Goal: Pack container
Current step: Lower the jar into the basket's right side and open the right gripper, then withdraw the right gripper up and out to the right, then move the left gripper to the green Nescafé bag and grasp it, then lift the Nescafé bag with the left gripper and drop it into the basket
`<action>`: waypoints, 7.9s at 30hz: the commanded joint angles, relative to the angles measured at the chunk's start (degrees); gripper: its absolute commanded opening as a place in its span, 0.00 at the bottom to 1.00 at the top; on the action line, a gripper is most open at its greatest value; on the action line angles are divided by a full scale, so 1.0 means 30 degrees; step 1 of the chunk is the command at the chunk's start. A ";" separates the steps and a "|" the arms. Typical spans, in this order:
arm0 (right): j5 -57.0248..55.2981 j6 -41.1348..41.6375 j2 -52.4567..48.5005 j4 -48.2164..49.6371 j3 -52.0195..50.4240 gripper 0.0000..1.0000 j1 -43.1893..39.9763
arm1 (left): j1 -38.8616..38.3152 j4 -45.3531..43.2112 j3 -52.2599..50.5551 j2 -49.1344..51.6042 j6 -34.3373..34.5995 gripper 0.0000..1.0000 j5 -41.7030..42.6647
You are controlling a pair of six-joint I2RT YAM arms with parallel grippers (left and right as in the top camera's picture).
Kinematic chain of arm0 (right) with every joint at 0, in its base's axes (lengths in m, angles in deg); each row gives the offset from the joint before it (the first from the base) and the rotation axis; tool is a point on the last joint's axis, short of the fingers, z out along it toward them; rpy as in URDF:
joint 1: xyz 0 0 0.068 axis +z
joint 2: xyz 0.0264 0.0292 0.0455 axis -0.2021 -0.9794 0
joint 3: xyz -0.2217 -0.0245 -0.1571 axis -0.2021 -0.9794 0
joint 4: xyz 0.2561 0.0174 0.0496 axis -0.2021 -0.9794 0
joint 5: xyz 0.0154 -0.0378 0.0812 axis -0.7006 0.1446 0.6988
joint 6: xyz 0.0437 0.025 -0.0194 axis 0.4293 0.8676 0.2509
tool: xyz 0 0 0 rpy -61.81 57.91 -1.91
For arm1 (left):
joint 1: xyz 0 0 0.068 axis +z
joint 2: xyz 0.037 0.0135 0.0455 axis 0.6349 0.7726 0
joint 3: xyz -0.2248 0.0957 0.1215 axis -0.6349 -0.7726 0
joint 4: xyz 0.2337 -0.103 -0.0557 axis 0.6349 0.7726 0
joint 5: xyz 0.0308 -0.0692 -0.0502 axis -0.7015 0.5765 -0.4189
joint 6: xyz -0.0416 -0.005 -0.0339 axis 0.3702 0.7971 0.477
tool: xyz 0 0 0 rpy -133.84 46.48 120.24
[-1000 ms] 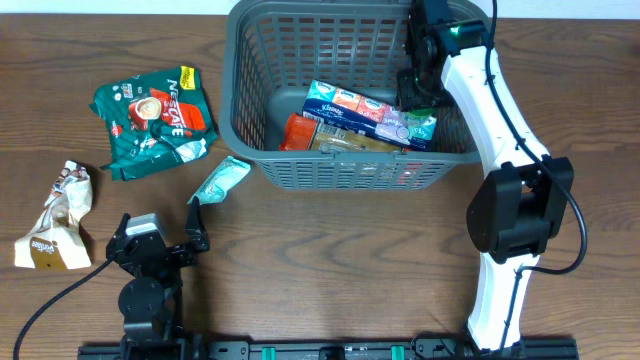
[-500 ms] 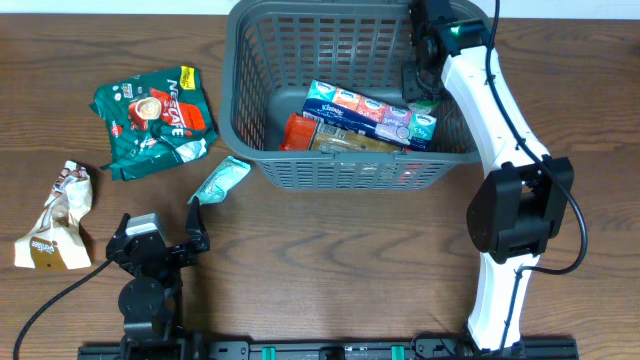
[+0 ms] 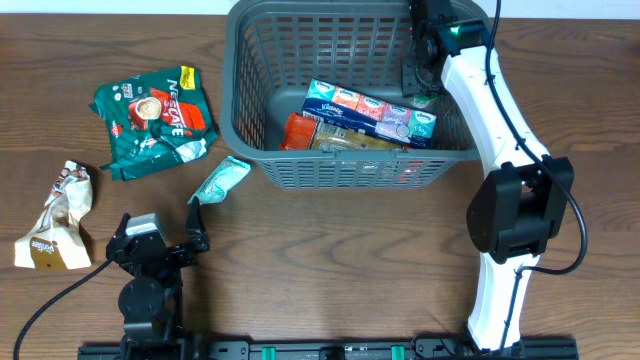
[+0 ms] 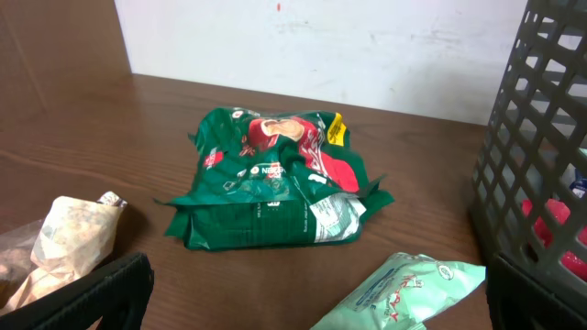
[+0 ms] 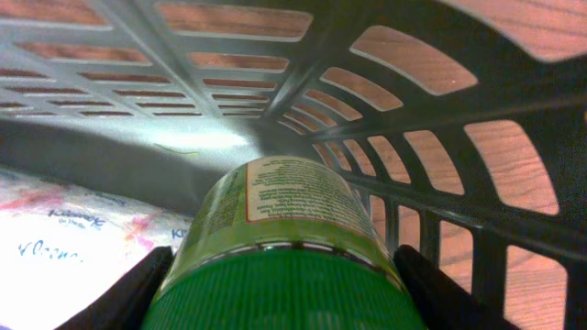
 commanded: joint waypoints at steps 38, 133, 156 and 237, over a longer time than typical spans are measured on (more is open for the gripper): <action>-0.7847 0.6258 1.1453 -0.4794 0.3446 0.99 -0.4911 | 0.0117 0.0546 -0.0372 -0.0015 -0.0044 0.99 -0.0226; -0.6375 0.6178 1.1045 -0.5909 0.3424 0.99 -0.7337 | 0.3708 1.5103 3.2326 3.3368 0.0525 0.98 0.4991; -0.6375 0.6186 1.1045 -0.5916 0.3424 0.99 -0.7337 | 0.3708 1.5795 3.2326 3.9168 -0.1472 0.99 0.4065; -0.6375 0.6186 1.1045 -0.5909 0.3424 0.99 -0.7337 | 0.3395 0.9632 3.3405 2.7132 0.1035 0.06 0.8262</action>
